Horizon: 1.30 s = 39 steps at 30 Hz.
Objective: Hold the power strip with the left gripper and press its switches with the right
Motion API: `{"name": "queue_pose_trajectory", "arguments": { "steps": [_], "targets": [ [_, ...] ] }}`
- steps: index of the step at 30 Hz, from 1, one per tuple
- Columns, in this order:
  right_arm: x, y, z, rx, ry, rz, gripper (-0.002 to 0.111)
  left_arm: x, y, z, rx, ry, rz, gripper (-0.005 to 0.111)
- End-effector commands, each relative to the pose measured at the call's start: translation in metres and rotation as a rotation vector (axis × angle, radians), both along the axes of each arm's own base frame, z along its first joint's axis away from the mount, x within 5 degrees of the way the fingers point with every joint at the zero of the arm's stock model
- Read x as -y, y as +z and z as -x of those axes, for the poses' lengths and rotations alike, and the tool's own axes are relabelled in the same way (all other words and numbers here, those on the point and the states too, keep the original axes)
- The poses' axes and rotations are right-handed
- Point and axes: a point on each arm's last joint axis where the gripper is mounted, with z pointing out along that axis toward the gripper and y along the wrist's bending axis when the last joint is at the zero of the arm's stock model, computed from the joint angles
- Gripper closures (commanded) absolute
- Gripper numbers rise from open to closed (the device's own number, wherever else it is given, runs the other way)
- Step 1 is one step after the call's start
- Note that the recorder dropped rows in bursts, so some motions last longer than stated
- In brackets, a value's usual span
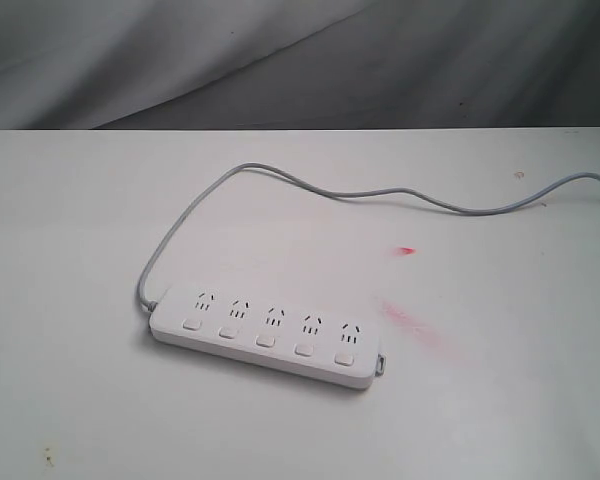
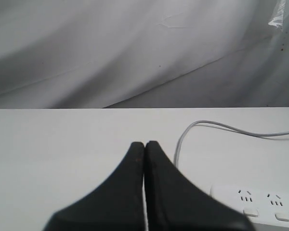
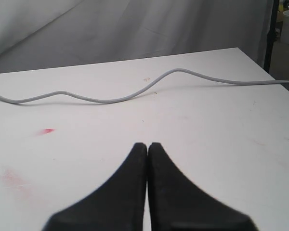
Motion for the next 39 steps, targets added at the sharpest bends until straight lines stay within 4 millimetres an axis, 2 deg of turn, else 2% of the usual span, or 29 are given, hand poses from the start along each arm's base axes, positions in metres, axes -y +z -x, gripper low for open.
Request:
{"name": "queue_pose_trajectory", "arguments": {
  "steps": [1,17,20,21,24,26,28,30,33,39],
  "targets": [
    [0.000,-0.001,0.000,0.003,0.003,0.006,0.108,0.000,0.000,0.000,0.015,-0.005,0.000,0.106],
    [0.000,-0.001,0.000,0.003,0.003,0.006,0.108,0.000,0.000,0.000,0.014,-0.001,-0.054,0.106],
    [0.000,-0.001,0.000,0.003,0.003,0.006,0.108,0.001,0.004,0.001,0.021,-0.010,0.054,0.106],
    [0.000,-0.001,0.000,0.003,0.003,0.006,0.108,0.001,0.009,0.001,0.036,-0.011,0.062,0.106],
    [0.000,-0.001,0.000,0.003,0.003,0.006,0.108,0.001,0.045,0.009,0.120,-0.013,0.015,0.106],
    [0.000,-0.001,0.000,0.003,0.003,0.006,0.108,0.001,0.062,0.014,0.106,-0.017,-0.004,0.106],
    [0.000,-0.001,0.000,0.003,0.003,0.006,0.108,0.002,0.080,0.010,0.048,-0.019,-0.005,0.106],
    [0.000,-0.001,0.000,0.003,0.003,0.006,0.108,0.002,0.100,-0.004,-0.003,-0.020,-0.004,0.106],
    [0.000,-0.001,0.000,0.003,0.003,0.006,0.108,0.003,0.141,-0.028,-0.028,-0.049,-0.063,0.106],
    [0.000,-0.001,0.000,0.003,0.003,0.006,0.108,0.010,0.183,-0.067,-0.081,-0.157,-0.221,0.106]
  ]
}}
